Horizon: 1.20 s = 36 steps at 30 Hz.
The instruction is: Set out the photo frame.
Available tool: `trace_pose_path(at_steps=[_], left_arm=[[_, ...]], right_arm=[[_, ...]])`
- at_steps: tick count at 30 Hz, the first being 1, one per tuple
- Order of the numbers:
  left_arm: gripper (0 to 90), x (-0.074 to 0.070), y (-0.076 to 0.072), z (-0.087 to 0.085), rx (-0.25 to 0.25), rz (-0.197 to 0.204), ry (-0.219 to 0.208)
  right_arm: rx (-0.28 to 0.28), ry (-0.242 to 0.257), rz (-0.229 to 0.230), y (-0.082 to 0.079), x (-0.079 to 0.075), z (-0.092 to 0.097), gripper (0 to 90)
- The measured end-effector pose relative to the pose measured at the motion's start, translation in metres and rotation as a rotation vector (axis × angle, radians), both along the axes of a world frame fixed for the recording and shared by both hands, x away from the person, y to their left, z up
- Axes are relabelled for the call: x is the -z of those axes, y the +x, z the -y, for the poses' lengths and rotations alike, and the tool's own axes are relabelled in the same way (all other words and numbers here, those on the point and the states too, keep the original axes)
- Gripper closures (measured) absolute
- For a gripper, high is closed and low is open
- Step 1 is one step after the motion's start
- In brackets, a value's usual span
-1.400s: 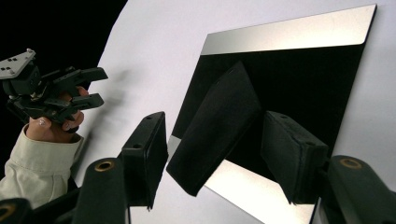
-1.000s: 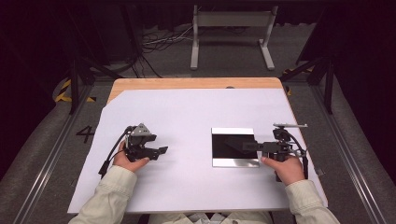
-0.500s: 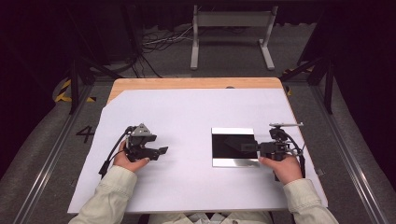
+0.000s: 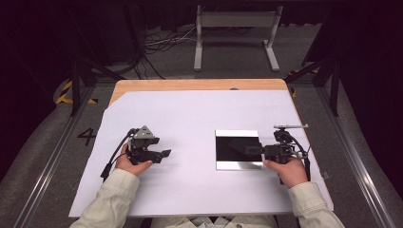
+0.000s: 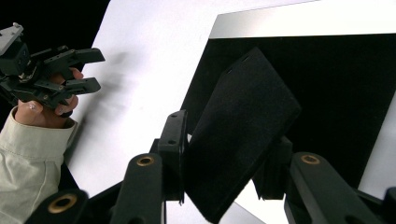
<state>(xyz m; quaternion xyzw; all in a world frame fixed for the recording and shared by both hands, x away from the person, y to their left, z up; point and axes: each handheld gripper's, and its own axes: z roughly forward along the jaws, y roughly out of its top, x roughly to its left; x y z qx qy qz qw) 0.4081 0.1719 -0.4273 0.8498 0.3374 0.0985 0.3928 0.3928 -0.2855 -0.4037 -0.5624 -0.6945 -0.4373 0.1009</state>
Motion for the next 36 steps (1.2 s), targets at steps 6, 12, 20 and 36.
trace_pose_path(at_steps=[6, 12, 20, 36], left_arm=[[29.2, 0.000, 0.000, 0.000, 0.002, 0.003, 0.002], [29.2, 0.000, 0.000, 0.000, 0.001, 0.000, -0.001], [29.2, 0.000, 0.000, 0.000, 0.000, -0.001, -0.003], [29.2, 0.000, 0.000, 0.000, 0.002, 0.002, -0.001]], right_arm=[[-0.014, -0.008, 0.013, -0.002, -0.003, -0.002, 63.4], [-0.037, -0.017, 0.040, -0.005, -0.008, -0.004, 65.8], [-0.078, -0.036, 0.063, -0.010, -0.015, -0.005, 68.8], [-0.159, -0.023, 0.126, -0.018, -0.027, -0.014, 80.0]])
